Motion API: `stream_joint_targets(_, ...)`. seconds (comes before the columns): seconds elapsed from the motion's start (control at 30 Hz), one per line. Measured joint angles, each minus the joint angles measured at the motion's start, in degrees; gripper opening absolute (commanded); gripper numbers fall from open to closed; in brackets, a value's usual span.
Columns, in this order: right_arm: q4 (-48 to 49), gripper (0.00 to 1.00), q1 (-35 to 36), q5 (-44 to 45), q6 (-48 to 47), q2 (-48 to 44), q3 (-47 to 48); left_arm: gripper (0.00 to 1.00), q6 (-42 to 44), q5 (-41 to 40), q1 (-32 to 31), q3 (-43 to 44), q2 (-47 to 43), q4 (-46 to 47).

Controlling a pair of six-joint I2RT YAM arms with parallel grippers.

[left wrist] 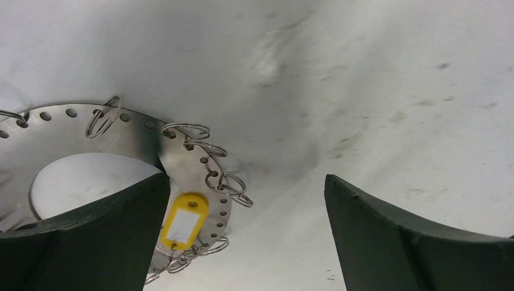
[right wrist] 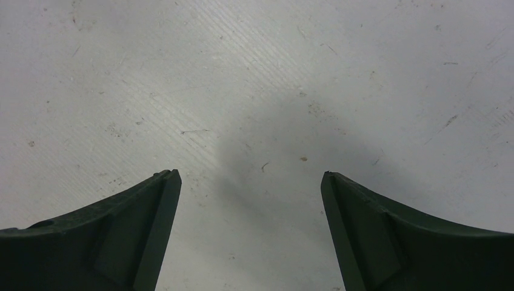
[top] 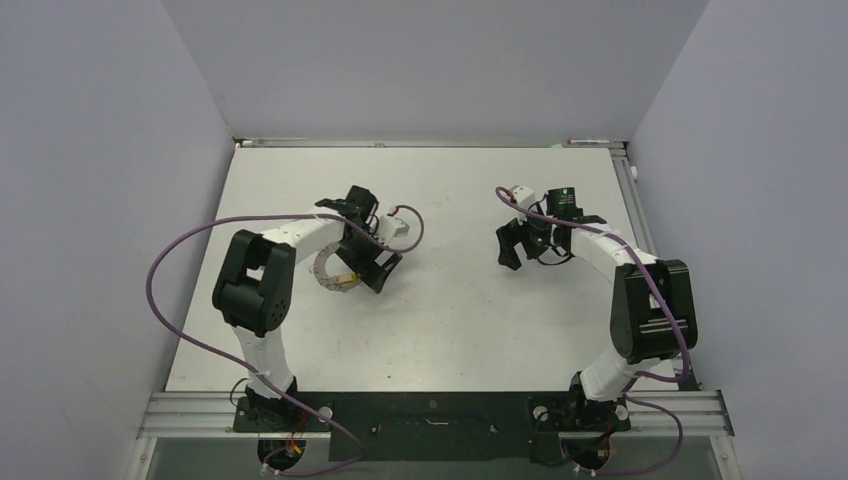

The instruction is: Remove the keys from the keyring

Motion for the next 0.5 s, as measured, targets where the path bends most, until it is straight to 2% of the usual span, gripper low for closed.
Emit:
stream_joint_targets(0.13,0.0,0.9,-0.4,-0.1,0.0,0.0,0.0,0.96,-1.4,1.6,-6.0,0.0,-0.4,-0.7)
stream_joint_targets(0.23,0.4,0.9,-0.4,-0.2,0.1,-0.1,-0.2,0.96,-3.2,3.9,-6.4,0.1,-1.5,-1.9)
stream_joint_targets(0.4,0.6,0.9,-0.4,-0.5,0.2,-0.2,-0.6,0.96,-4.7,6.8,0.6,0.4,-9.6,-1.0)
stream_joint_targets(0.5,0.7,0.9,-0.4,-0.9,0.2,-0.2,-0.6,0.96,1.0,7.7,5.9,2.3,-14.5,-1.4)
